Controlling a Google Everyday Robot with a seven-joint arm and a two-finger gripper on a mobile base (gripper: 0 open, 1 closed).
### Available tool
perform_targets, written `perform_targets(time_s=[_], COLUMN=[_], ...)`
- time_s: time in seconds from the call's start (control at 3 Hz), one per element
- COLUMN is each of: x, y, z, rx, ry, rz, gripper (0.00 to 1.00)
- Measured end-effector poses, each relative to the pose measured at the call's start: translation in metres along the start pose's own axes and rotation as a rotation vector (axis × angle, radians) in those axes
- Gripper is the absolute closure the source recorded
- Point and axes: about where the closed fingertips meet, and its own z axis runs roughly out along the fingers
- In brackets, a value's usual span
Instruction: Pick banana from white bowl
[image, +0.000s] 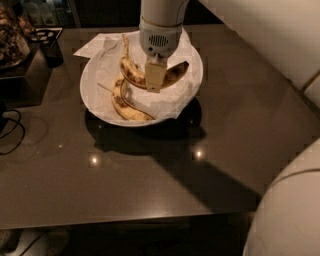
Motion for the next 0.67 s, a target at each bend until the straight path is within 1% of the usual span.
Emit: perform_targets(time_s=[0.33, 0.67], x=[0.000, -0.029], y=[0.000, 0.037], z=[0.000, -0.037], rx=[0.000, 0.039], ry=[0.000, -0.053], rz=[0.000, -0.041], gripper=[1.00, 1.00])
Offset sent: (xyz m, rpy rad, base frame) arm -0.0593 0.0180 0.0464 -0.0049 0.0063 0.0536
